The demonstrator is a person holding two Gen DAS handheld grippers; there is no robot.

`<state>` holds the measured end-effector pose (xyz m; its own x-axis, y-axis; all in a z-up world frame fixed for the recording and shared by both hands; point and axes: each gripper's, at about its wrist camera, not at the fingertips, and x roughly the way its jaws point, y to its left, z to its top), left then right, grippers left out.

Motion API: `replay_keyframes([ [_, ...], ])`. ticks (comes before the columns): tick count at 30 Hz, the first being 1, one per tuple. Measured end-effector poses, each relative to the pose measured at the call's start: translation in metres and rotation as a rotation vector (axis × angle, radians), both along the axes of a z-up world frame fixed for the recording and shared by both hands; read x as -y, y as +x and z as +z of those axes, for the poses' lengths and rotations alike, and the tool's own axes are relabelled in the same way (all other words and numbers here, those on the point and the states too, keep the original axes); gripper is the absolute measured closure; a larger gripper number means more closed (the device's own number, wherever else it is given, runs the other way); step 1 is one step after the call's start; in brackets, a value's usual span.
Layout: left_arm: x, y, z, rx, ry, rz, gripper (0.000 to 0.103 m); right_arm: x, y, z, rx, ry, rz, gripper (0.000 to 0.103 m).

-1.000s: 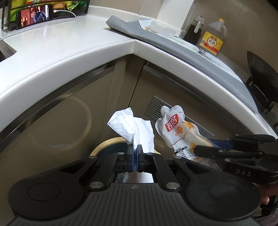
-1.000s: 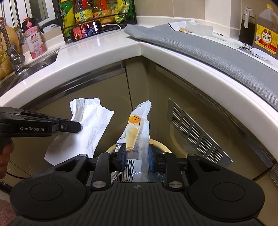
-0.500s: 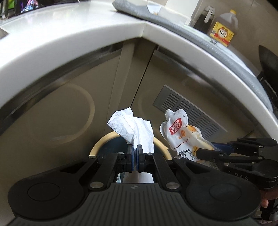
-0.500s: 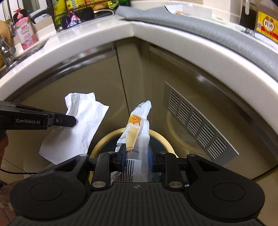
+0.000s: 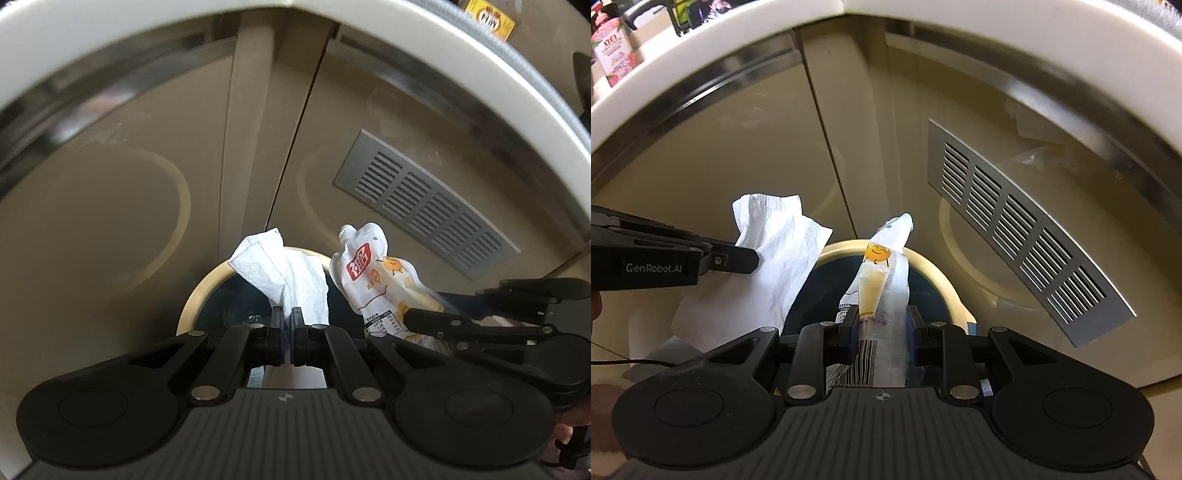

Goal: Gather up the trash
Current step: 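Lower the held tissue and wrapper into the trash bin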

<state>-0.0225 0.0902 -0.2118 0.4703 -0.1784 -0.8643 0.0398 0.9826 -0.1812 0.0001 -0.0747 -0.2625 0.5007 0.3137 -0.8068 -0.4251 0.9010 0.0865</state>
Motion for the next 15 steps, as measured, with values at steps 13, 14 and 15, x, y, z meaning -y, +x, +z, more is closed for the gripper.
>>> replay_keyframes([
  [13, 0.008, 0.023, -0.040, -0.099, 0.053, -0.027, 0.101, -0.010, 0.030, -0.037, -0.102, -0.037, -0.021, 0.076],
  [14, 0.008, 0.024, -0.043, -0.107, 0.053, -0.027, 0.101, -0.012, 0.032, -0.039, -0.107, -0.040, -0.021, 0.076],
  [15, 0.008, 0.026, -0.046, -0.114, 0.050, -0.027, 0.101, -0.012, 0.033, -0.041, -0.112, -0.042, -0.022, 0.076],
])
